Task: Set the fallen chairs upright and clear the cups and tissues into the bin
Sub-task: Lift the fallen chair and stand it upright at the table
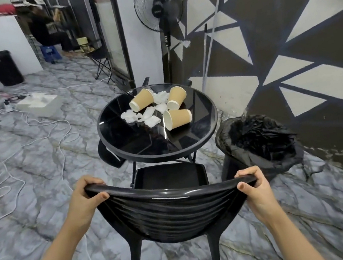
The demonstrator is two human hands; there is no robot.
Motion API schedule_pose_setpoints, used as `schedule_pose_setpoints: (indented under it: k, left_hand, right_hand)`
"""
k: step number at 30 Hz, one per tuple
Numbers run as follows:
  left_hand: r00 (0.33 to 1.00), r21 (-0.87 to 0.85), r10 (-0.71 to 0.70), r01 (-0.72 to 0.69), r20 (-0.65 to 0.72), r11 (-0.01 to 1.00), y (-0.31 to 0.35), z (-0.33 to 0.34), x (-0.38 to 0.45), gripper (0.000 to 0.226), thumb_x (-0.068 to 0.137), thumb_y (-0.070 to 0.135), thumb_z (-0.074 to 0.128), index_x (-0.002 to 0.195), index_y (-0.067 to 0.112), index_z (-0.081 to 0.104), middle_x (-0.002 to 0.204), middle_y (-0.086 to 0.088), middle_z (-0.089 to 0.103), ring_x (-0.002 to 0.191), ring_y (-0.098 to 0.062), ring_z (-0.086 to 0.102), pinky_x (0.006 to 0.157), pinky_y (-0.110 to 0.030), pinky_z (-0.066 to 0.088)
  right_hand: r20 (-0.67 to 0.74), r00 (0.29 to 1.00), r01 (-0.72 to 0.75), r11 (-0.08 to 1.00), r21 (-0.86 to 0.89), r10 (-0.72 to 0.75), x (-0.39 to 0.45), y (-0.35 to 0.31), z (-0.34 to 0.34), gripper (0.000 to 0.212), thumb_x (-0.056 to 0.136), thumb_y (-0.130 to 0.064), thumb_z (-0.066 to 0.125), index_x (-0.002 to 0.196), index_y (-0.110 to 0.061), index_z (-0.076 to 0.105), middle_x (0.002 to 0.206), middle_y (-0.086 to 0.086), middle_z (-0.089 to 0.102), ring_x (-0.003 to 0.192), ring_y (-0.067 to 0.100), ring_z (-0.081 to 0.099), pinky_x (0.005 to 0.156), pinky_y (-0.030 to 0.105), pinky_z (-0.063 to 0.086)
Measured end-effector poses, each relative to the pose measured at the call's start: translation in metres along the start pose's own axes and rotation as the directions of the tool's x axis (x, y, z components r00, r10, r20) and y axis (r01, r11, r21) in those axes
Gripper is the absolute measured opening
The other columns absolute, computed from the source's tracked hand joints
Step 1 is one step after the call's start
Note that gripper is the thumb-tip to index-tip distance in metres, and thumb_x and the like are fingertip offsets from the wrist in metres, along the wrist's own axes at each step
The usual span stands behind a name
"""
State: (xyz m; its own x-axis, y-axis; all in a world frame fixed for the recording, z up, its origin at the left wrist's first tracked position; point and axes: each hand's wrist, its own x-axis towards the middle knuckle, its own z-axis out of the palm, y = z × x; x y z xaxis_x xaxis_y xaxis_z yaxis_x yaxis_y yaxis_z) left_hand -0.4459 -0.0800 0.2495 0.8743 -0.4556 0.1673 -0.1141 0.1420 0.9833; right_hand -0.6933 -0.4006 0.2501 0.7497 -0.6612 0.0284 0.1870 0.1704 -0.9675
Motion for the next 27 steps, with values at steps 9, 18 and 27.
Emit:
schedule_pose_setpoints:
  k: [9,18,27]
  left_hand:
    - [0.990,0.049,-0.059,0.053,0.127,0.997,0.004,-0.026,0.002,0.075,0.023,0.057,0.088,0.076,0.016,0.055,0.076,-0.003,0.061,0.066,-0.002,0.060,0.060,-0.013,0.050]
    - [0.992,0.109,-0.091,0.081,0.086,0.991,-0.007,-0.036,-0.023,0.039,0.047,0.024,0.076,0.079,0.022,0.054,0.082,-0.002,0.057,0.075,-0.017,0.056,0.068,-0.023,0.049]
    - [0.987,0.077,-0.130,0.122,0.098,0.990,-0.002,-0.045,-0.034,0.046,0.041,0.032,0.076,0.080,0.020,0.054,0.089,-0.006,0.059,0.080,-0.013,0.059,0.076,-0.025,0.050]
  right_hand:
    - [-0.052,0.998,0.030,0.999,-0.024,-0.031,-0.036,0.019,0.020,0.030,0.058,-0.007,0.079,0.073,-0.024,0.060,0.077,-0.004,0.061,0.070,0.008,0.058,0.066,0.020,0.048]
    - [-0.057,0.996,-0.075,0.991,-0.113,0.069,-0.054,0.007,0.029,0.051,0.030,-0.056,0.088,0.069,-0.035,0.063,0.091,-0.003,0.062,0.090,0.017,0.053,0.082,0.028,0.041]
    - [-0.018,0.993,-0.115,0.979,-0.170,0.114,-0.059,0.002,0.034,0.057,0.037,-0.035,0.089,0.080,-0.020,0.055,0.087,-0.003,0.063,0.074,0.002,0.060,0.071,0.021,0.046]
